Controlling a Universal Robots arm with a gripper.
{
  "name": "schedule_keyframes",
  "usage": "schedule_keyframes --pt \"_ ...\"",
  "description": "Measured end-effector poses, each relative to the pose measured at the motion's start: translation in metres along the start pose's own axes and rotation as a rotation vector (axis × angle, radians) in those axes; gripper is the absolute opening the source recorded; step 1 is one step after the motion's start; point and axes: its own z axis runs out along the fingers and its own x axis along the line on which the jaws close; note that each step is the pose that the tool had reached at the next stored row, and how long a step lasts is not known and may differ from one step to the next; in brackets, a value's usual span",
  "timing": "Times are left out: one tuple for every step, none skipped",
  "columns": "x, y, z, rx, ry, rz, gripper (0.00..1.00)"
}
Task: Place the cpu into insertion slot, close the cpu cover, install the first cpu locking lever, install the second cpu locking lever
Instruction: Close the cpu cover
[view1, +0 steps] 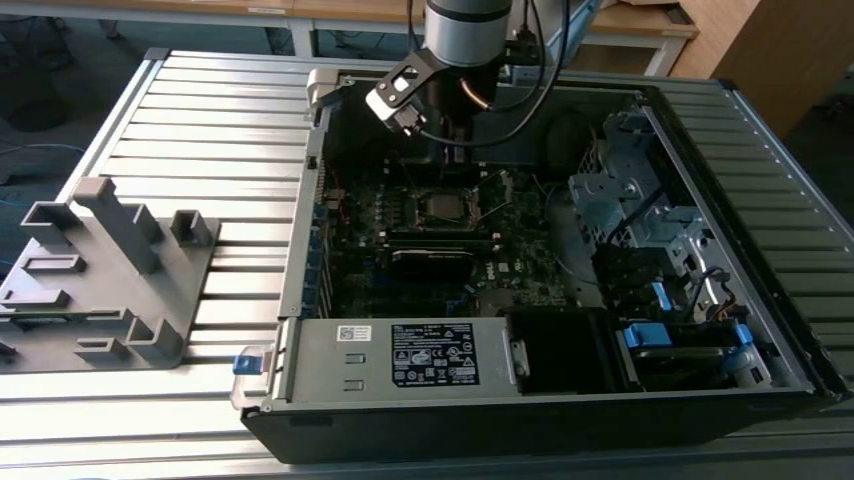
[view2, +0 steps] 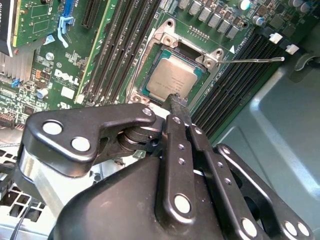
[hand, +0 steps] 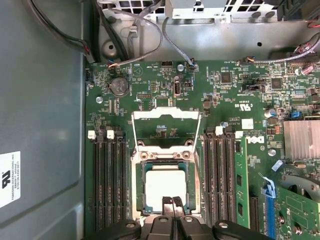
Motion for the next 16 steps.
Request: schedule_keyframes --pt "0.0000 0.0000 -0.0007 0.0000 0.0001 0.000 0.11" --pt "0.0000 0.0001 -0.0014 0.0000 0.0001 0.000 0.11" --pt "0.0001 0.0001 -0.0021 -0.0001 0.0001 0.000 0.11" --pt "0.0001 0.0001 -0.0029 -0.0001 0.0001 0.000 0.11" --pt "0.0001 0.0002 -0.0036 -0.0001 0.0001 0.000 0.11" --pt "0.0001 0.0002 -0.0041 -0.0001 0.0002 0.000 0.11" --pt "0.0001 0.0002 -0.0042 -0.0002 0.0003 0.000 0.11" --pt "0.0001 0.0002 -0.0042 -0.0002 0.0004 0.000 0.11" --pt "0.0001 0.0002 -0.0042 -0.0002 0.0004 0.000 0.11" --pt "0.0001 0.0002 -0.0044 -0.0001 0.0002 0.000 0.11" --pt "0.0001 0.0002 -0.0045 -0.0001 0.0001 0.000 0.11" --pt "0.0001 0.0002 -0.0045 -0.0001 0.0002 0.000 0.11" --pt "0.0001 0.0002 -0.0046 0.0000 0.0001 0.000 0.11" --pt "0.0001 0.0002 -0.0052 0.0002 -0.0004 0.000 0.11" --pt "0.0001 0.0003 -0.0058 0.0002 -0.0003 0.000 0.11" --pt "0.0001 0.0003 -0.0064 0.0000 0.0001 0.000 0.11"
